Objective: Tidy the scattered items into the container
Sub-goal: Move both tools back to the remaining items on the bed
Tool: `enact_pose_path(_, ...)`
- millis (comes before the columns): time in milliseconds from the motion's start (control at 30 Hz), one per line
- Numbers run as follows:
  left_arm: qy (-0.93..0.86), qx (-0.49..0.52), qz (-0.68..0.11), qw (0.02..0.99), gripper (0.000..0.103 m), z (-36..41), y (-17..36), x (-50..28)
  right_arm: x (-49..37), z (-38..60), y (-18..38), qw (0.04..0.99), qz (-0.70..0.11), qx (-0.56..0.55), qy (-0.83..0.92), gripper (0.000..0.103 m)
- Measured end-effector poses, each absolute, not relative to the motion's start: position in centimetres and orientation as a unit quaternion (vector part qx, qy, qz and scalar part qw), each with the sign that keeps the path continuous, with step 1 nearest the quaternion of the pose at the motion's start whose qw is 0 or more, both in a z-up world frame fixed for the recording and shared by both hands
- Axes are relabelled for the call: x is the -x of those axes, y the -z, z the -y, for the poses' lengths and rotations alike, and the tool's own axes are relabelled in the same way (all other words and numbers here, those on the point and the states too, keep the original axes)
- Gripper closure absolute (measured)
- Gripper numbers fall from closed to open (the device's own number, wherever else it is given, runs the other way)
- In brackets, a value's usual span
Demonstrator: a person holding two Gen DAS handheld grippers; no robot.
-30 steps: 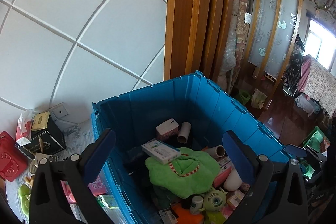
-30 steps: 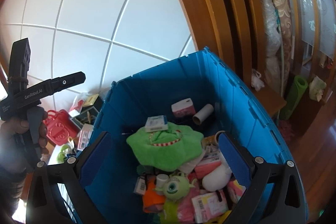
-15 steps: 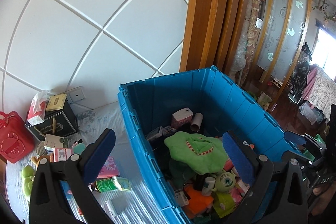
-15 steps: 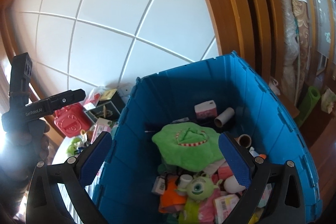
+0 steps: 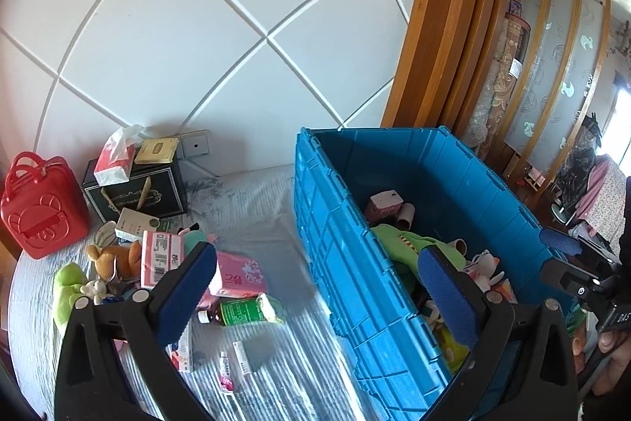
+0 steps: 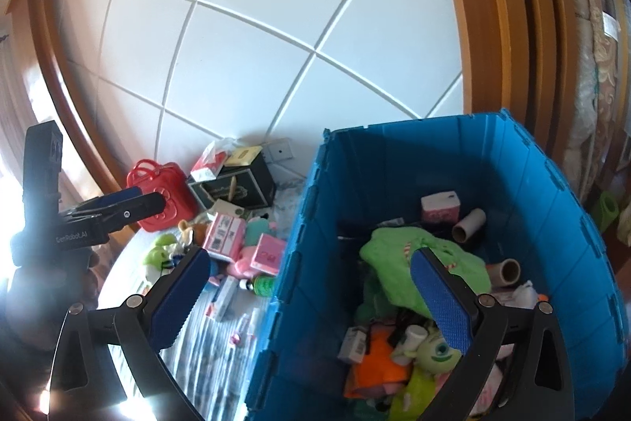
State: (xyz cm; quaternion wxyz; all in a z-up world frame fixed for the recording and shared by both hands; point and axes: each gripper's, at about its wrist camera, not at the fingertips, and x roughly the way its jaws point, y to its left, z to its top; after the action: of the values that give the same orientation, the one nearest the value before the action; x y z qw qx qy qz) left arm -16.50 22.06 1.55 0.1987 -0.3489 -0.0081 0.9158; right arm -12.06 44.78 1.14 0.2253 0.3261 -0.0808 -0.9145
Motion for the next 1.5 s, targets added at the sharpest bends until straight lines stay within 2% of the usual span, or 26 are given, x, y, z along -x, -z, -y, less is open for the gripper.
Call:
enact_pose_path(500,-0.919,0.372,0.043,0.123,0.000,-4.1,2.0,15.5,10.2,-31.2,-0.5,0.242,0.038,-0.351,0.904,0.000)
enact_pose_path(733,-0.906,0.409,0.043,0.102,0.000,1.6,6.7,15.4,10.3,-25.8,2.4,0.247,0.015,-0.381,0.891,0.000)
enact_pose_path(1067,-0.871,0.472,-0.017,0.133,0.000,-1.2,17.4,15.2,13.7,-20.5,11.2,0.227,-0.019,-0.452,0.862,0.000)
enact_pose_path(1367,-0.849,0.496,-0.055,0.173,0.000,-7.3,29.4,16.9,16.8,-19.3,23.5,0.191,-0.030,-0.524,0.830,0.000)
enact_pose_path(1500,-0.845,0.500,-0.057,0.182,0.010,-9.0,33.9,18.1,17.8,-18.5,28.4,0.181,-0.036,-0.542,0.820,0.001)
